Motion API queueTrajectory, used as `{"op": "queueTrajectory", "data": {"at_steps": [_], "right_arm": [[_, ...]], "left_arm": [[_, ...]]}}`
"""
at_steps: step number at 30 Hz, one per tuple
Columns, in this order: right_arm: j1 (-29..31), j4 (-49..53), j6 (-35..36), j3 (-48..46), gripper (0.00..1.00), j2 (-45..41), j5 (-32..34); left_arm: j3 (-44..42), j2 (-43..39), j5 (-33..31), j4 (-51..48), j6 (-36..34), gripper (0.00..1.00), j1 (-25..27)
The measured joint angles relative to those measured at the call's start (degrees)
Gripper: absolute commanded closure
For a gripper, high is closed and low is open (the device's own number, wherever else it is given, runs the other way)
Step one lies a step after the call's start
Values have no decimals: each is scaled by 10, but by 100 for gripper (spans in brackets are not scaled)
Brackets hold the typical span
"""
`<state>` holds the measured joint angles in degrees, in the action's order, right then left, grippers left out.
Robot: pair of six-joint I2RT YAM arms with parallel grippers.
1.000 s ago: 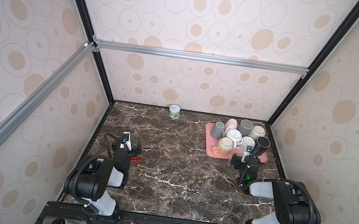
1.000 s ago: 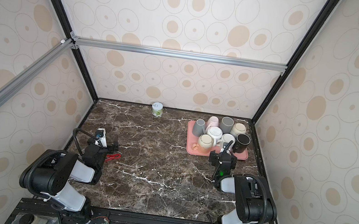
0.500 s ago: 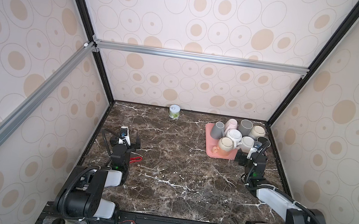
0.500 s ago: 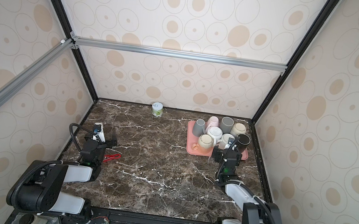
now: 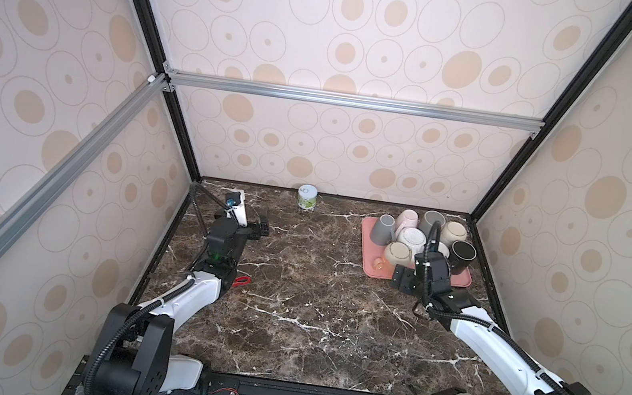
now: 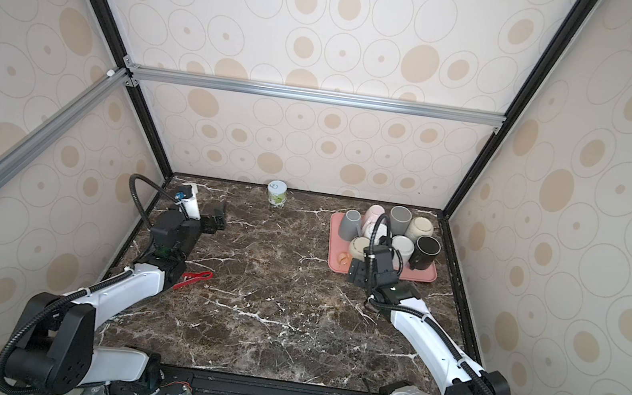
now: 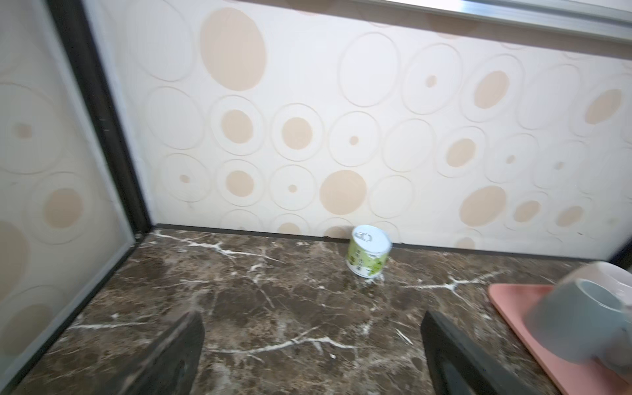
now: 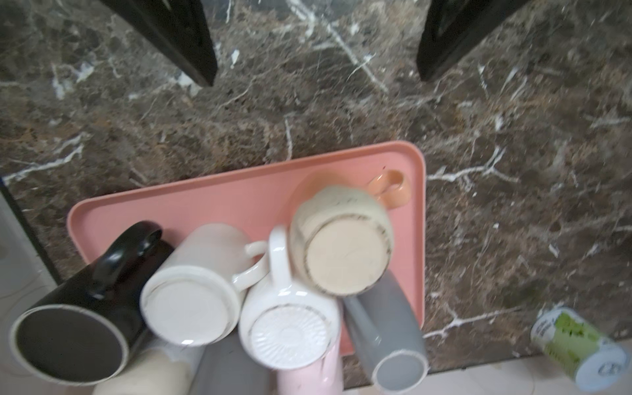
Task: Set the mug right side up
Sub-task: 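Grasp the upside-down orange mug's handle with the left gripper while the right gripper approaches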
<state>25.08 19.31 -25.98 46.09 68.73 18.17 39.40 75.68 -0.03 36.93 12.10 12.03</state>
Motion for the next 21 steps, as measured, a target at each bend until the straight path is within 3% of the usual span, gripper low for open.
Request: {"op": "queueTrajectory", "data": {"at_steps": [4,8,14,21], "right_arm": [[75,28,-48,7,5,5,32],[103,40,-96,7,5,20,48],[96,34,-127,2,3,25,52],[28,27,-135,-4,3,24,20]], "left_arm": [[36,41,41,-25,-1,0,65],[62,107,71,-42,-3,0,145],[91,195,106,-60,-56,0,237],[171,279,194,-64,-104,11,263]]}}
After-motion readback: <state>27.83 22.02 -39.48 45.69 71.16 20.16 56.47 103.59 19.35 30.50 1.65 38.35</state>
